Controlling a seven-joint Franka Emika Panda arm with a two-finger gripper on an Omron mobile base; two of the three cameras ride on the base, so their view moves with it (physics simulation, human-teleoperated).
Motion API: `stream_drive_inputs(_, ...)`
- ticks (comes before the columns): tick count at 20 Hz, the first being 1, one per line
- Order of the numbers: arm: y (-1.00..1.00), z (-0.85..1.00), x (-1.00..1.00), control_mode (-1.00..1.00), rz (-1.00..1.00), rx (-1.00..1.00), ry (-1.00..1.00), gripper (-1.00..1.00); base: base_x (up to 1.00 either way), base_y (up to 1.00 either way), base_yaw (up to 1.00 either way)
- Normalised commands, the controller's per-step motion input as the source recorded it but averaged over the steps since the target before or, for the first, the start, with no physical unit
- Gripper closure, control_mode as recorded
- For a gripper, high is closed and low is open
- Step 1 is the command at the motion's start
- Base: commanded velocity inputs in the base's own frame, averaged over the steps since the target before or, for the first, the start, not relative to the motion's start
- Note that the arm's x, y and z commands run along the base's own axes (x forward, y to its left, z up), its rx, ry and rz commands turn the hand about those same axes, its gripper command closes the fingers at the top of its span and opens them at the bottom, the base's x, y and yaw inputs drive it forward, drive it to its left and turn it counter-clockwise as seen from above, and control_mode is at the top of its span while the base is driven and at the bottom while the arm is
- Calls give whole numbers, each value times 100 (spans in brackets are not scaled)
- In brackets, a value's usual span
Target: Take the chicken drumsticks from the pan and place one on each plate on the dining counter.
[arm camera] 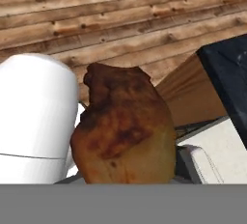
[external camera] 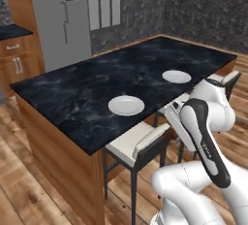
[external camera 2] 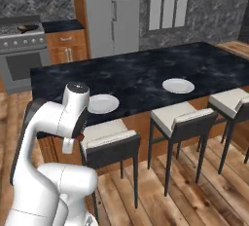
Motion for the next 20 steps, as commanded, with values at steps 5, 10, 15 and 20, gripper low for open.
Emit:
stream_drive_inputs(5,0,0,0,100,0,0,0,100,35,-100,9)
stream_drive_inputs(10,0,0,0,100,0,0,0,100,65,-100,18)
stream_drive_inputs(15,0,0,0,100,0,0,0,100,70,-81,23)
stream_drive_inputs(20,0,0,0,100,0,0,0,100,84,-53,24)
